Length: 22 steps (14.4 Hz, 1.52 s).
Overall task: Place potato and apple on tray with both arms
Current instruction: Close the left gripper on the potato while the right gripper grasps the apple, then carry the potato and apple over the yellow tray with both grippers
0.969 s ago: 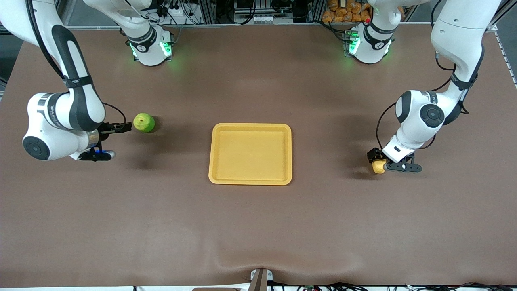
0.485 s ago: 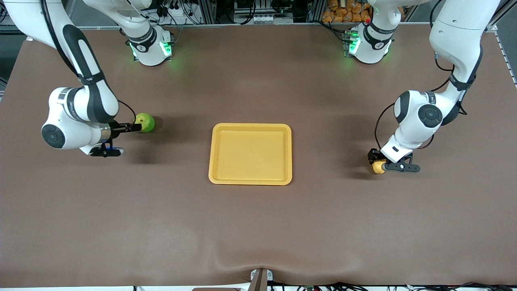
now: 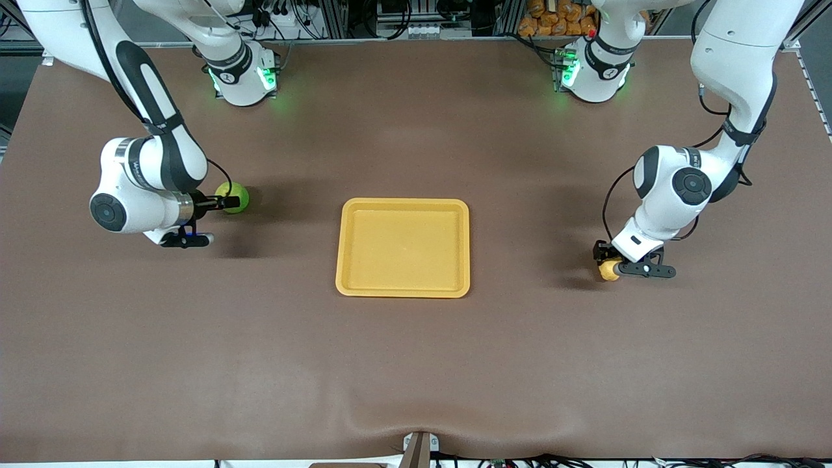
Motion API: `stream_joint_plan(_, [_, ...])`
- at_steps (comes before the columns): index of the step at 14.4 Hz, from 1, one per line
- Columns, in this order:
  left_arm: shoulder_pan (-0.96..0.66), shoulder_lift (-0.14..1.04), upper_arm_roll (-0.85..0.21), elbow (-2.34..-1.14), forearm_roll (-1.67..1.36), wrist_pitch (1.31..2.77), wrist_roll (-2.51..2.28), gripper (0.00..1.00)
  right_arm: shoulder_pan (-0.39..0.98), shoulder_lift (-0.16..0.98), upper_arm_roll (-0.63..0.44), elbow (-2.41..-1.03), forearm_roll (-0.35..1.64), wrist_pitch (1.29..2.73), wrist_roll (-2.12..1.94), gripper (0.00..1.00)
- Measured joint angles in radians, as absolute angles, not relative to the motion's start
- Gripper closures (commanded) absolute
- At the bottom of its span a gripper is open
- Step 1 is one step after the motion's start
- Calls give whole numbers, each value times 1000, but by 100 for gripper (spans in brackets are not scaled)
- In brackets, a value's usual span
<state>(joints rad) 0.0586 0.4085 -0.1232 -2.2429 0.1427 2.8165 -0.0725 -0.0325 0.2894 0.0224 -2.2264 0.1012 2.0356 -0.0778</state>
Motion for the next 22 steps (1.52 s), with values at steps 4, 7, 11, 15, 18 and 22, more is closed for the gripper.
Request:
stream_joint_plan(4, [60,338,-122,-2190,143,2663,-73,100,-33,289,22,-2272,102,2105,-78,0])
stream_joint_plan(7, [59,273,-126,-2113,143,2473,-73,100,-32,289,24,-2292,102,2118,-78,0])
stream_joint_plan(11, [57,200,-186,-2068,143,2323,-102,100,-32,289,28,-2313,102,2136,-78,53])
stream_joint_plan(15, [55,160,-302,-2065,143,2249,-234,100,-33,286,28,-2317,103,2133,-77,100])
stream_joint_plan(18, [50,160,-404,-2060,143,2240,-396,100,-33,286,28,-2316,104,2115,-77,100])
stream_joint_plan(22, [25,191,-475,-1999,143,2233,-562,100,-34,284,28,-2250,104,1982,-77,100])
